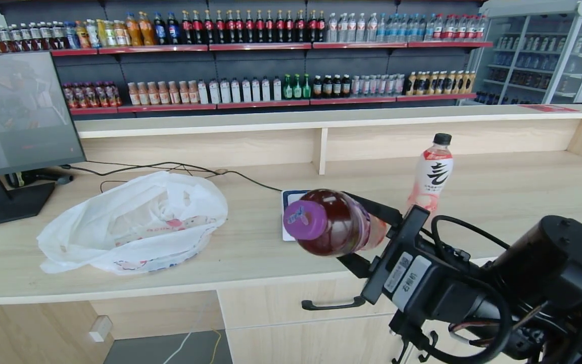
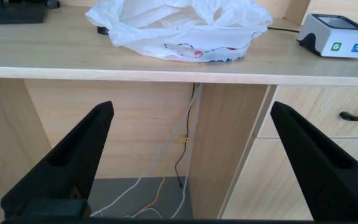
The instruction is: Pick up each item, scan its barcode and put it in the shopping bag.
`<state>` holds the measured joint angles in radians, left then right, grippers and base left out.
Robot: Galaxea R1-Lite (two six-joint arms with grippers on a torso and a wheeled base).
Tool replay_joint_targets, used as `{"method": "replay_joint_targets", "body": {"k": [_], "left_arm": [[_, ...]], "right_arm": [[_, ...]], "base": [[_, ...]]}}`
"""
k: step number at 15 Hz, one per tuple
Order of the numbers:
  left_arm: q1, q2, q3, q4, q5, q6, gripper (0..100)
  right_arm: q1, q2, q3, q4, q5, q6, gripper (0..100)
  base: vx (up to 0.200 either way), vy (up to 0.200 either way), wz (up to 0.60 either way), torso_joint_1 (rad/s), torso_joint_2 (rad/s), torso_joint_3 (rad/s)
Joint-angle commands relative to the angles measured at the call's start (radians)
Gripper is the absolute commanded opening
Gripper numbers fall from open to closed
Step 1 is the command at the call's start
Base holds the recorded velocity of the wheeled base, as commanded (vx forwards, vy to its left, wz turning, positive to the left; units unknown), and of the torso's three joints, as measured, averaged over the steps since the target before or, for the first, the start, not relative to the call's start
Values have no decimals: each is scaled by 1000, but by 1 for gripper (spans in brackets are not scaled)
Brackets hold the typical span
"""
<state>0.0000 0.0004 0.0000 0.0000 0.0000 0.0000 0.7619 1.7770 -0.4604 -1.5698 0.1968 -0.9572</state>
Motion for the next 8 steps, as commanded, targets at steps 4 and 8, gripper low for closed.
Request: {"method": "replay_joint_targets", "body": {"k": [4, 8], "left_arm": [[0, 0, 0, 0, 0, 0, 100], [0, 0, 0, 0, 0, 0, 100]], "right_arm": [[2, -64, 17, -1, 254, -153, 0], [27, -119, 48, -1, 270, -238, 0]], "base": [[0, 0, 0, 0, 0, 0], [0, 0, 0, 0, 0, 0]]}}
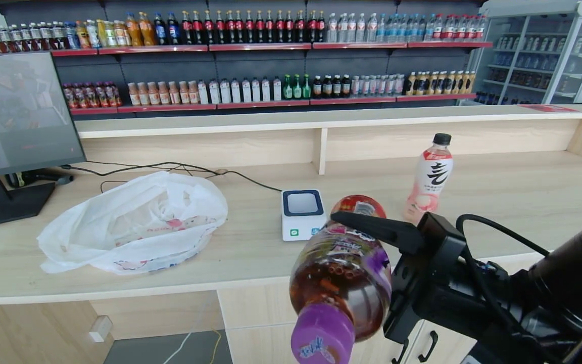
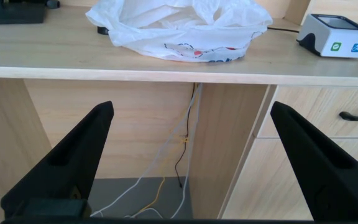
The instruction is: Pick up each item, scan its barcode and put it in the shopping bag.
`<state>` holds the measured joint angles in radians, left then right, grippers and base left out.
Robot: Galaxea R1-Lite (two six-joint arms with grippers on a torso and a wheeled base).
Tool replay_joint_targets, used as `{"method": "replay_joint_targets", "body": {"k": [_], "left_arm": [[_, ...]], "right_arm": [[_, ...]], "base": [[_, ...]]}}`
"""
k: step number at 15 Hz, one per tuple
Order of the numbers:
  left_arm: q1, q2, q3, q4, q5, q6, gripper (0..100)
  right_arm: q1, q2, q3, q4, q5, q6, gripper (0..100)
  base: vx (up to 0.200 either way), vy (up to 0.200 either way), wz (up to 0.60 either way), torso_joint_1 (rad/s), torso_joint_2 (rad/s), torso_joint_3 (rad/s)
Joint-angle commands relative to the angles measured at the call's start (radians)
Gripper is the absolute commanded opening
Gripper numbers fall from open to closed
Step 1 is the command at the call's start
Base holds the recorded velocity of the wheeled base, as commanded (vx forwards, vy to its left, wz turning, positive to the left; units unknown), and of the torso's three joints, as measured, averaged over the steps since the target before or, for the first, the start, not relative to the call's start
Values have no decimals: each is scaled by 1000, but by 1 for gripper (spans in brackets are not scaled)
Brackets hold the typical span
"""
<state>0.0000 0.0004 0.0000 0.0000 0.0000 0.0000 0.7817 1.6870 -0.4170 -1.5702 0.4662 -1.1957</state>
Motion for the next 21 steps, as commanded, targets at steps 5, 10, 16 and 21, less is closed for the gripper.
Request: {"method": "replay_joint_targets", "body": {"k": [5, 10, 16, 21], "left_arm": [[0, 0, 0, 0, 0, 0, 100], [0, 0, 0, 0, 0, 0, 100], [0, 0, 0, 0, 0, 0, 100], [0, 0, 0, 0, 0, 0, 100]], "right_arm": [[18, -30, -51, -1, 57, -56, 0], [105, 8, -100, -1, 45, -114, 0], [151, -9, -101, -1, 45, -229, 0], [199, -29, -97, -1, 37, -314, 0]], "base": [[0, 0, 0, 0, 0, 0], [0, 0, 0, 0, 0, 0], [0, 0, 0, 0, 0, 0], [0, 0, 0, 0, 0, 0]]}}
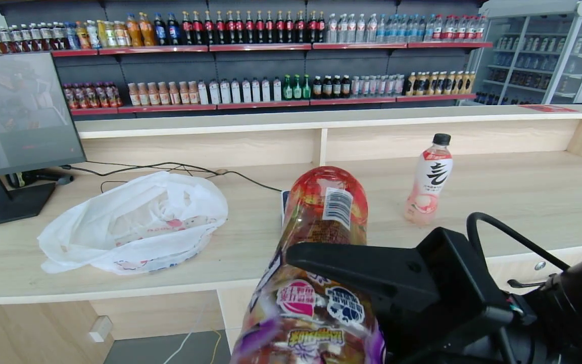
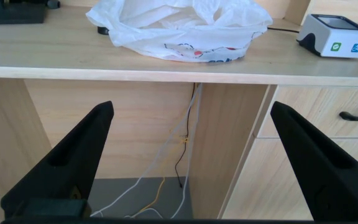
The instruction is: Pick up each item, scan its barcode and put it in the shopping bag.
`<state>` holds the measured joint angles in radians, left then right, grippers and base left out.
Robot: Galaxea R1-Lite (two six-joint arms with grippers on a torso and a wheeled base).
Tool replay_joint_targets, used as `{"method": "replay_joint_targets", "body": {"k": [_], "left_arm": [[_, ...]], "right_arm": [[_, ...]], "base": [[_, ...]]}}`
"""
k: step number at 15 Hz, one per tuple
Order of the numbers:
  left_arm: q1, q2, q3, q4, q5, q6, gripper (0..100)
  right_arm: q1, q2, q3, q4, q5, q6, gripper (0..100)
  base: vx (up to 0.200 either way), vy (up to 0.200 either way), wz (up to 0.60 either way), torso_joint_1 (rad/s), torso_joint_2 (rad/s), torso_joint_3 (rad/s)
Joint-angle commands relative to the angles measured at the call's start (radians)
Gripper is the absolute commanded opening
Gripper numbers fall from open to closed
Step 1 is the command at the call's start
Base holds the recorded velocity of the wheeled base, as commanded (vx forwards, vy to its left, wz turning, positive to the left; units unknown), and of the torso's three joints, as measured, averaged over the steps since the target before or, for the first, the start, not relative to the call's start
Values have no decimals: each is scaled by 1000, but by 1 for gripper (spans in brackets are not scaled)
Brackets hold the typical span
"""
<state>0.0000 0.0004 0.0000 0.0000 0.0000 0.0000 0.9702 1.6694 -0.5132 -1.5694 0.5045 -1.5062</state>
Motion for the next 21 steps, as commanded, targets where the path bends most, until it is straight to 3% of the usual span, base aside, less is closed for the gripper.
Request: {"method": "replay_joint_targets", "body": {"k": [1, 7, 10, 14, 21], "left_arm": [[0, 0, 0, 0, 0, 0, 100], [0, 0, 0, 0, 0, 0, 100], [0, 0, 0, 0, 0, 0, 100], [0, 0, 0, 0, 0, 0, 100], [0, 0, 0, 0, 0, 0, 100]], "right_arm": [[10, -13, -2, -1, -3, -12, 0], [21, -23, -18, -1, -3, -68, 0], [91, -14, -27, -1, -103, -126, 0], [108, -19, -25, -1, -164, -175, 0], [108, -16, -27, -1, -165, -181, 0]], "base": [[0, 0, 0, 0, 0, 0], [0, 0, 0, 0, 0, 0], [0, 0, 0, 0, 0, 0], [0, 0, 0, 0, 0, 0], [0, 0, 0, 0, 0, 0]]}}
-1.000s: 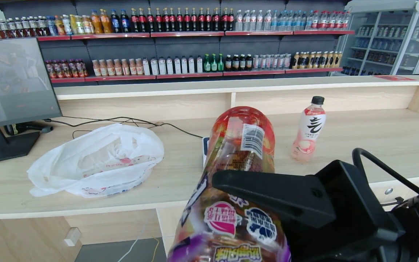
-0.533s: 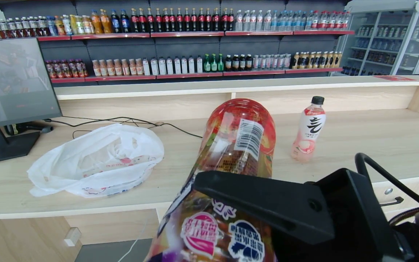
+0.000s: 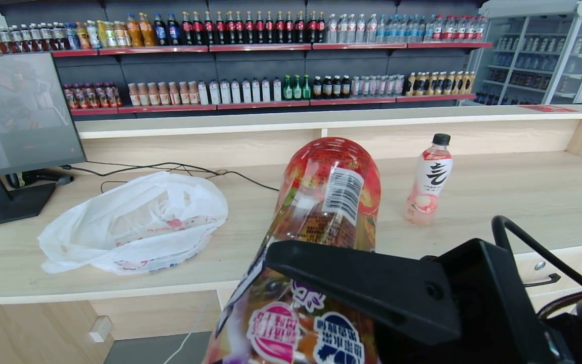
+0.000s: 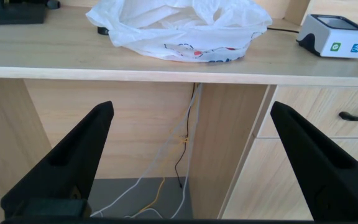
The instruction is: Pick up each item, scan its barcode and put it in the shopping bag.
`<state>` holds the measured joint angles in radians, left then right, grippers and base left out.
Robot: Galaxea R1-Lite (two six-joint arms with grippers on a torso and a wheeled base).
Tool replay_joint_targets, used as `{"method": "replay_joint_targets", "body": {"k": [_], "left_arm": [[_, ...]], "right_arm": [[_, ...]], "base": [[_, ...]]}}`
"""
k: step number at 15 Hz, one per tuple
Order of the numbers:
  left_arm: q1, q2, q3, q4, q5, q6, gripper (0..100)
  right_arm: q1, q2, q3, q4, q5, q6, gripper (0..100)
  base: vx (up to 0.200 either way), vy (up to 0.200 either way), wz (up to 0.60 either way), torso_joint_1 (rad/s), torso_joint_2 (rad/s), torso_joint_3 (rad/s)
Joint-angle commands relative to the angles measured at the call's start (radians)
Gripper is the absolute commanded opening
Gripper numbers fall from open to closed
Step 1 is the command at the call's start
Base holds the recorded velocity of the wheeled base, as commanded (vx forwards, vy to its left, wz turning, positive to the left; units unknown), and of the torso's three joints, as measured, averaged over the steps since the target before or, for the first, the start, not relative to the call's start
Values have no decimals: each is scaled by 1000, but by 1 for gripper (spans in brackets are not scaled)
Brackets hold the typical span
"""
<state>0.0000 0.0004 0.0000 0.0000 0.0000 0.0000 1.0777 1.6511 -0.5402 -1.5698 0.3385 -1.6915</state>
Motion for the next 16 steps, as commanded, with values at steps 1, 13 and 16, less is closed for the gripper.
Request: {"method": "replay_joint_targets", "body": {"k": [1, 13, 16], "left_arm": [[0, 0, 0, 0, 0, 0, 100], [0, 0, 0, 0, 0, 0, 100], [0, 0, 0, 0, 0, 0, 100]], "right_arm": [[2, -1, 0, -1, -1, -8, 0], [19, -22, -4, -1, -15, -100, 0], [19, -20, -1, -1, -38, -93, 0]], "base": [[0, 0, 0, 0, 0, 0], [0, 0, 0, 0, 0, 0], [0, 0, 0, 0, 0, 0]]}}
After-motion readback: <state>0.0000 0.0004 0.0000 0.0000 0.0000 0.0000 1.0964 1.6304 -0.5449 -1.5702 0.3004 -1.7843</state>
